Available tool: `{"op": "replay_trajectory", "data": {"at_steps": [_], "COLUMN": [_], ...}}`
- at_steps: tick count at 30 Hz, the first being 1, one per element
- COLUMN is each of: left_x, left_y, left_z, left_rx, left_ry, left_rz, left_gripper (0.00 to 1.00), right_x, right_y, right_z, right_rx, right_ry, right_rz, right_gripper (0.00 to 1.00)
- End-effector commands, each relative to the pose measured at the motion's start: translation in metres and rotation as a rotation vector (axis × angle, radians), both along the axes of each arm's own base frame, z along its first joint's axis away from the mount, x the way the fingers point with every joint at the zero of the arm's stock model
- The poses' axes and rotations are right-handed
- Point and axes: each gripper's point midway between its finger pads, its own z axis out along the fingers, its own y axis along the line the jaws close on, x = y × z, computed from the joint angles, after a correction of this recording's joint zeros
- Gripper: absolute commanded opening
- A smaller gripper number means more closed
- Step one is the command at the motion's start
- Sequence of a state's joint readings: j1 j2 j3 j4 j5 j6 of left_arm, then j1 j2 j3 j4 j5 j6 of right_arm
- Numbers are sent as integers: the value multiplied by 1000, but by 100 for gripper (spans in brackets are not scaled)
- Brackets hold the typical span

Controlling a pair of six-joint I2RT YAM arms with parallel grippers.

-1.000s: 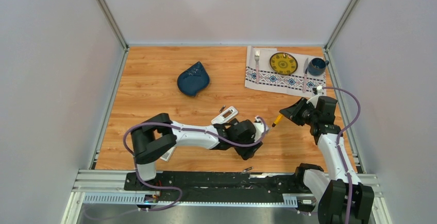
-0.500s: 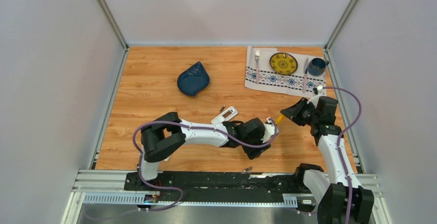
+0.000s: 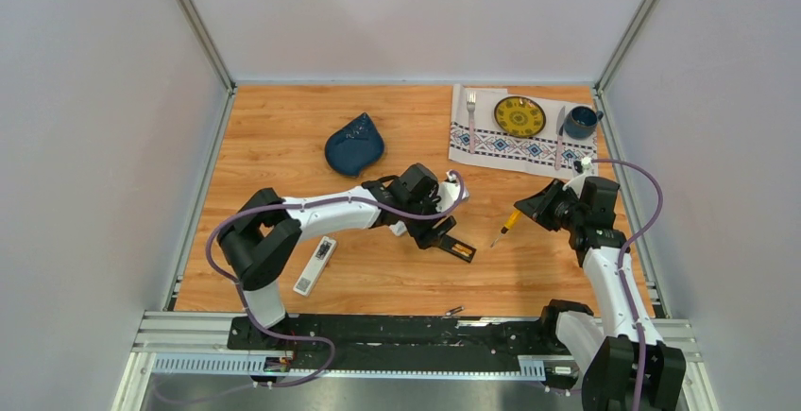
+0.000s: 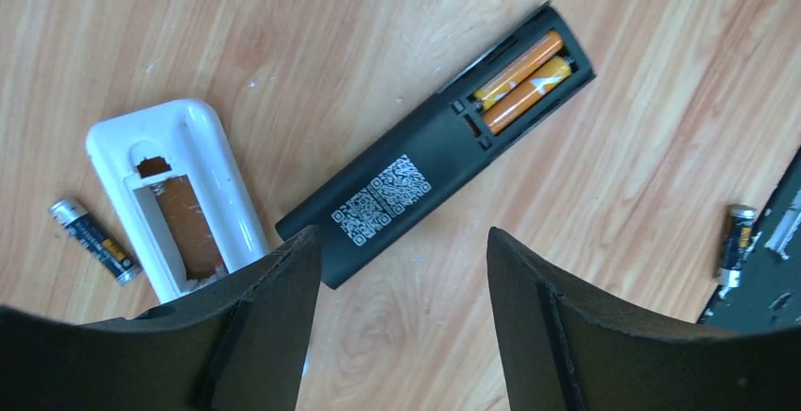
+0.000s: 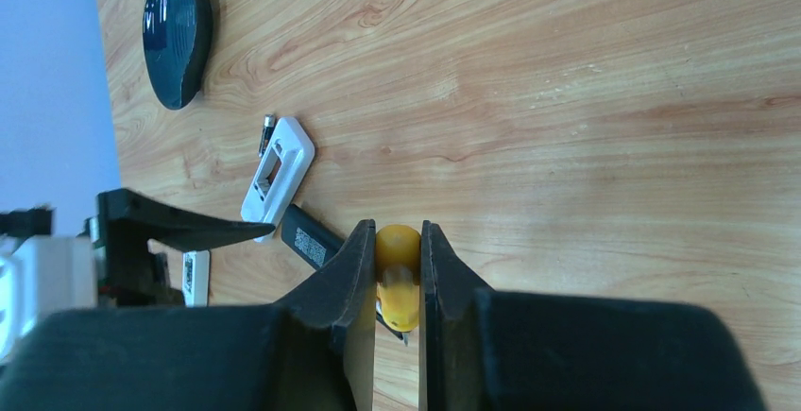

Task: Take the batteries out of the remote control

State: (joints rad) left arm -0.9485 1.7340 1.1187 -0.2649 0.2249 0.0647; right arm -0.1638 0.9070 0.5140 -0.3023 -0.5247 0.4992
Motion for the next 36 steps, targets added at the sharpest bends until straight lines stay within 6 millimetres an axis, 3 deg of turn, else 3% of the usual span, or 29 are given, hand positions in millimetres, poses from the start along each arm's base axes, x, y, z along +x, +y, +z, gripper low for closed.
{"op": "replay_trajectory", "data": {"at_steps": [1, 8, 15, 17, 25, 33, 36], "left_x": [0, 1, -17, -20, -29, -22, -21], "left_y": [-6, -3, 20, 24, 50, 41, 42], "left_z": [-8, -31, -49, -45, -76, -85, -90], "left_rx": [-9, 46, 60, 45, 209, 234, 252], "left_ry": [81, 145, 174, 147, 15, -8, -8], "left_rz": [-116, -150, -97, -59, 27, 92, 94], "left_gripper": [72, 71, 69, 69, 68, 68, 59], "right_x": [9, 8, 9, 10, 11, 10, 11], "right_y": [-2, -3, -2, -1, 2, 2, 3], "right_z": [19, 18, 16, 16, 14, 15, 16], "right_rx": [-26, -33, -23, -17, 5, 5, 7], "right_ry": [-63, -57, -52, -52, -50, -51, -52], "right_rz": [5, 6, 9, 14, 22, 22, 23], "right_gripper": [0, 0, 0, 0, 0, 0, 0]}}
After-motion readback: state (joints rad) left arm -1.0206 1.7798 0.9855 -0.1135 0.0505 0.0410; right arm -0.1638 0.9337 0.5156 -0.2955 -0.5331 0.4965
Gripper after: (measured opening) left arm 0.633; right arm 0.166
